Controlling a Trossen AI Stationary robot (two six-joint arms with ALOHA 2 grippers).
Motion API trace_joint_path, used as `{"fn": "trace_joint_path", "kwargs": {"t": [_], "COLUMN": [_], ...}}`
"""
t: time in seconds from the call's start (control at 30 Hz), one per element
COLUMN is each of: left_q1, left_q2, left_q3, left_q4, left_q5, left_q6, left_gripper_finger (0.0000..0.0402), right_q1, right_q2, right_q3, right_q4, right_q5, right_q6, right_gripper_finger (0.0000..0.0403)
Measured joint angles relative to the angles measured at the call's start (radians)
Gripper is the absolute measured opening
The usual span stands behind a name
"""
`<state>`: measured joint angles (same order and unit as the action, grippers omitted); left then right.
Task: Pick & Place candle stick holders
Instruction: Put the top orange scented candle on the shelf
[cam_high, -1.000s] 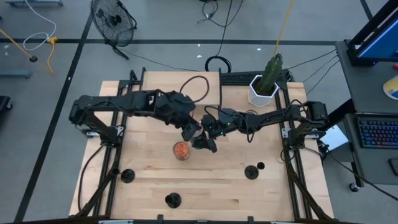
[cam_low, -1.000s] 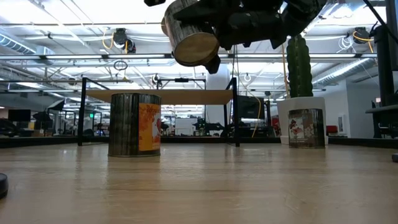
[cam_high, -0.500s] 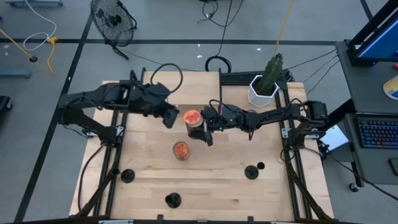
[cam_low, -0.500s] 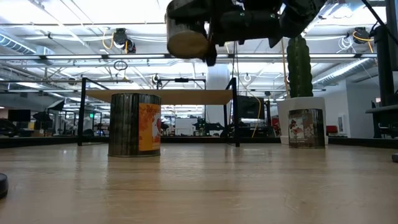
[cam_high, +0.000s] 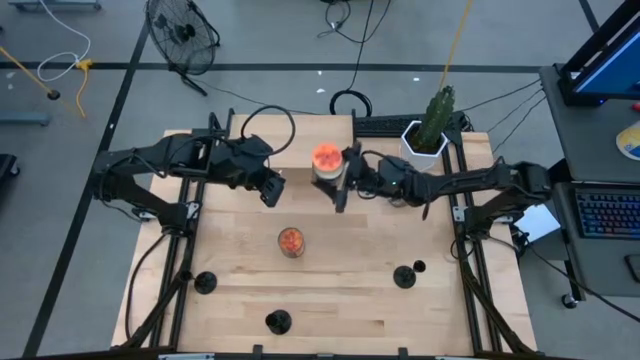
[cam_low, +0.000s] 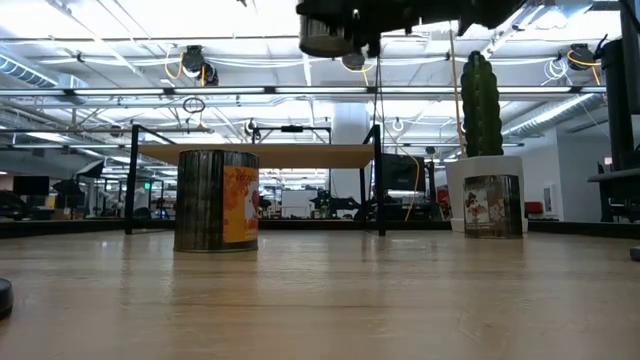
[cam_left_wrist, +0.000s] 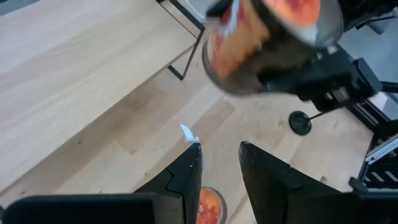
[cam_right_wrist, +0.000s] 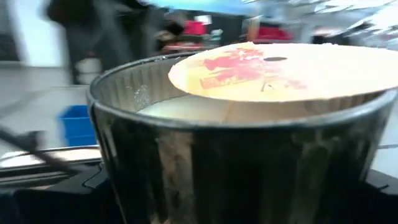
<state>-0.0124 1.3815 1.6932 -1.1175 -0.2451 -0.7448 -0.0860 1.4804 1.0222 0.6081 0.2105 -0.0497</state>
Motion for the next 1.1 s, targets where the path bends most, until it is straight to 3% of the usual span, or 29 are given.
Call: {"fn": "trace_joint_path", "kwargs": {"t": [0.13,0.5,0.83,1.1], "left_q1": [0.0,0.0,0.0,0.0], "left_q2": [0.0,0.0,0.0,0.0], "left_q3": [0.0,0.0,0.001,0.001], "left_q4": [0.0,0.001,0.013,0.013], "left_q5": [0.0,-0.001,-0.036,-0.046], "left_q6": [0.004,0.009,0.017,0.026], "left_gripper_finger": [0.0115,0.0115,0.0115,0.0115], "right_q1": [-0.002,0.01,-0.05,-0.147], "right_q2": [-0.021,-0.021,-0.013,0.088], "right_q3": [0.0,0.0,0.0,0.0], "right_q4": [-0.007,-0.025,-0.02,0.032], "right_q5": [0.132,0.289,0.29,0.257], "right_q6": [-0.069,-0.184,-0.191,-0.062], "right_gripper_finger": [0.0347,0.0347,0.0347,0.0347]}}
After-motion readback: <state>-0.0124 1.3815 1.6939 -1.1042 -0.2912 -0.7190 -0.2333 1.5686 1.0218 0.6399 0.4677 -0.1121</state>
